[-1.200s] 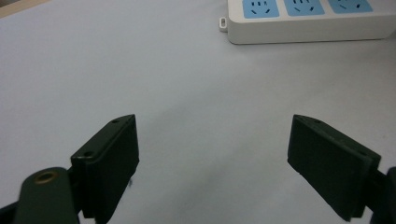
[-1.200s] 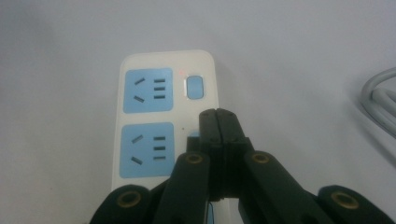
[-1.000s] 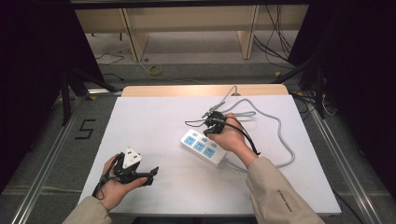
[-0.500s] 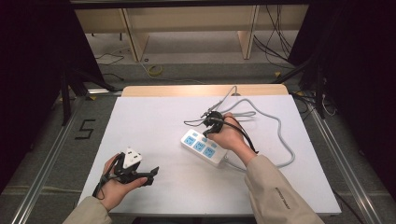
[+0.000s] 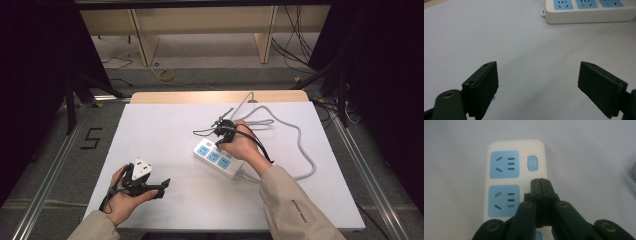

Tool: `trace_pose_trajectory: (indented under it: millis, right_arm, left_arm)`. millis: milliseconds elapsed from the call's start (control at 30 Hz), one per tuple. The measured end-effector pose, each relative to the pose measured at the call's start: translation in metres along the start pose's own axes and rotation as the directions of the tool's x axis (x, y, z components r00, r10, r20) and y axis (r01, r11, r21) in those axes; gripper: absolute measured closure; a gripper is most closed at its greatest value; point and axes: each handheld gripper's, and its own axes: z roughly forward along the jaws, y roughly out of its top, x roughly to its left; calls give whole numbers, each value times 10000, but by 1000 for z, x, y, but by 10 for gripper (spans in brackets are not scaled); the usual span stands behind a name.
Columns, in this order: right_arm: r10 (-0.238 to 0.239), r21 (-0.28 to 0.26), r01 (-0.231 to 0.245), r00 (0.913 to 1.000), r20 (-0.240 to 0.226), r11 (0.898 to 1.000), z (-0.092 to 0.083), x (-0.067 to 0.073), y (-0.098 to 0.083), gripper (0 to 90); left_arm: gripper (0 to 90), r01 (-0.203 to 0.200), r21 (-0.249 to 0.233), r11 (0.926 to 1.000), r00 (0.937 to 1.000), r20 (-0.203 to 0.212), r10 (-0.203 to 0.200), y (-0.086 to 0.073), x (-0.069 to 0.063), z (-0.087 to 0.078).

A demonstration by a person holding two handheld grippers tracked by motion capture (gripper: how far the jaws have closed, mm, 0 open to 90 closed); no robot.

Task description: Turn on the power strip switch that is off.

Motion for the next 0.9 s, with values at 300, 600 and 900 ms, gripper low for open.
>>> trace_pose_trajectory:
  millis: [300, 600, 900]
  right_arm:
    - [-111, 280, 112, 9999, -45, 9995, 2, 2, 3, 900]
    - [-187, 549, 188, 9998, -13, 9983, 3, 3, 4, 900]
    - [-419, 777, 406, 9990, 146, 9962, 4, 5, 6, 900]
  left_arm:
    - [164, -2, 43, 10000, 10000, 10, 2, 0, 0, 0]
    - [165, 17, 8, 10000, 10000, -23, -17, 0, 0, 0]
    - [165, -2, 51, 10000, 10000, -43, 2, 0, 0, 0]
